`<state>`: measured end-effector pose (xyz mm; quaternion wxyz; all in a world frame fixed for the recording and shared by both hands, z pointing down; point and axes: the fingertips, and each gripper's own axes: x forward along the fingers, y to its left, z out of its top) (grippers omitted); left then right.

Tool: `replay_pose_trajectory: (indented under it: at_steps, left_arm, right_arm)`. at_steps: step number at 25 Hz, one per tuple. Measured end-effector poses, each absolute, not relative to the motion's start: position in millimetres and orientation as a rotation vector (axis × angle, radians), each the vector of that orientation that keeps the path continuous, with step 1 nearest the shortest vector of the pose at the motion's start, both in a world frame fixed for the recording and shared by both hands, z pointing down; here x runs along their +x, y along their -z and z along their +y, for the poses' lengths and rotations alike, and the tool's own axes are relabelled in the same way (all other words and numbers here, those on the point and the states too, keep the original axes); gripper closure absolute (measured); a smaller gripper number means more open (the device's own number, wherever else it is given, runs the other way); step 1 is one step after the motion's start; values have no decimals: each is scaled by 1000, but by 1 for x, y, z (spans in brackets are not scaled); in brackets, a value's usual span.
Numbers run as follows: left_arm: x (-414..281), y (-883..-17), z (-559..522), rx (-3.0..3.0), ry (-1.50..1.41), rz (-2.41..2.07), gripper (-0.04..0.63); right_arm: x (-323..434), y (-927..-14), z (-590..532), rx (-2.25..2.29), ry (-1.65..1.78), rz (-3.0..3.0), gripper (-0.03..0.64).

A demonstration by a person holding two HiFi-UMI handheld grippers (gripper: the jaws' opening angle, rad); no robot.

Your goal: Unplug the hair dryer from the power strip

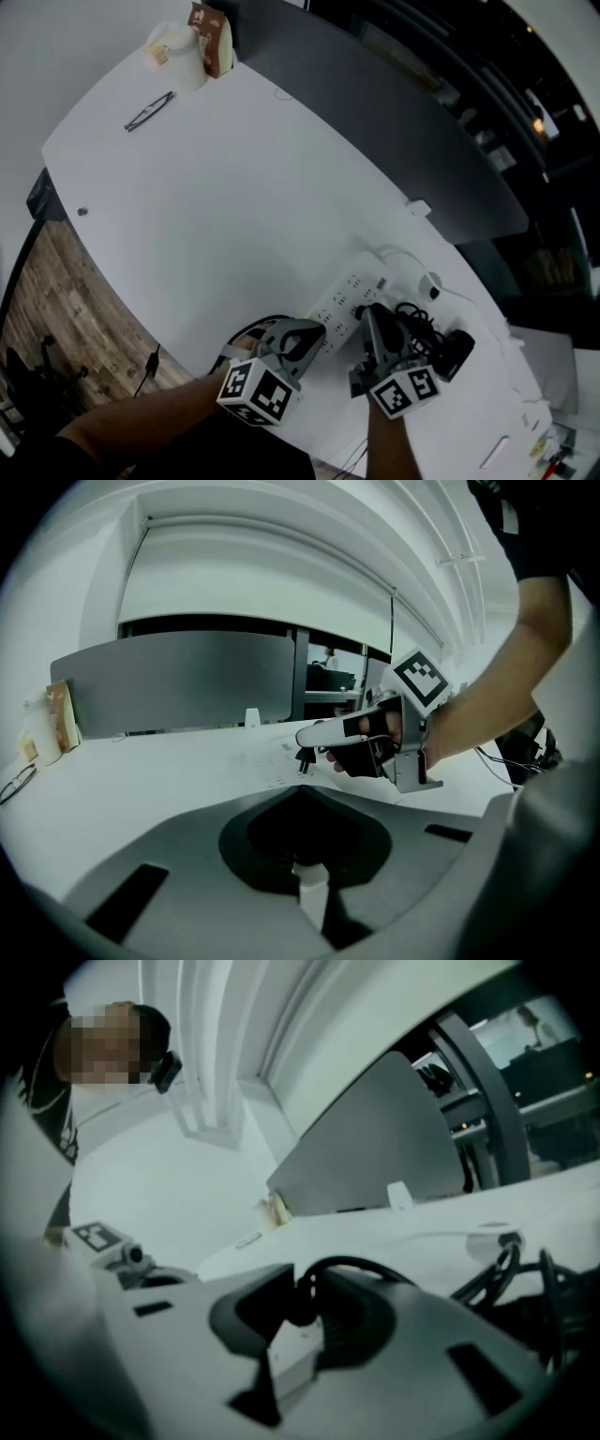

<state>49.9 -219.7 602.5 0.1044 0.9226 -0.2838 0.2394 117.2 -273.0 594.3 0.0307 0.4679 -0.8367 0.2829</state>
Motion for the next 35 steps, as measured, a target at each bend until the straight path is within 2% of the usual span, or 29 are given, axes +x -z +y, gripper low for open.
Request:
replay_pose_trajectory:
  at_steps: [4,9,11,17,21,22,23,24,31,33,34,35]
  left_arm:
    - [50,-603,-221,2734,-712,-829,572]
    - [48,-605,-222,2723,-718,-821,572]
    - [47,-606,-222,2720,-725,-820,572]
    - [46,-608,-221,2700,-755,-815,572]
    - [44,-615,-223,2642,-767,-802,572]
    - [44,-617,-222,2621,-760,-795,572]
    - [45,-617,-222,2603,-747,-786,572]
    - [45,-616,-221,2593,-730,-778,572]
    - [26,-555,-223,2710,-506,-929,572]
    - [18,-531,-225,2706,-414,-1024,572]
    - [15,-520,-224,2695,-380,-1060,572]
    - [14,-509,-223,2689,-351,-1086,572]
  right_arm:
    - [113,-598,-276,1384,-729,-2566,534]
    - [88,-601,-270,1236,-237,-2414,526]
    - [83,-603,-269,1246,-169,-2395,528]
    - [83,-609,-265,1306,-150,-2373,520]
    - [79,-619,-267,1284,-280,-2350,515]
    - [77,-623,-263,1241,-329,-2347,492]
    - [77,-624,-259,1204,-373,-2346,423]
    - [78,-622,-254,1189,-403,-2348,413]
    - [97,-563,-199,1263,-422,-2440,414]
    - [107,-534,-184,1361,-373,-2467,433]
    - [114,-520,-178,1422,-354,-2472,541]
    - [120,-508,-173,1473,-340,-2477,572]
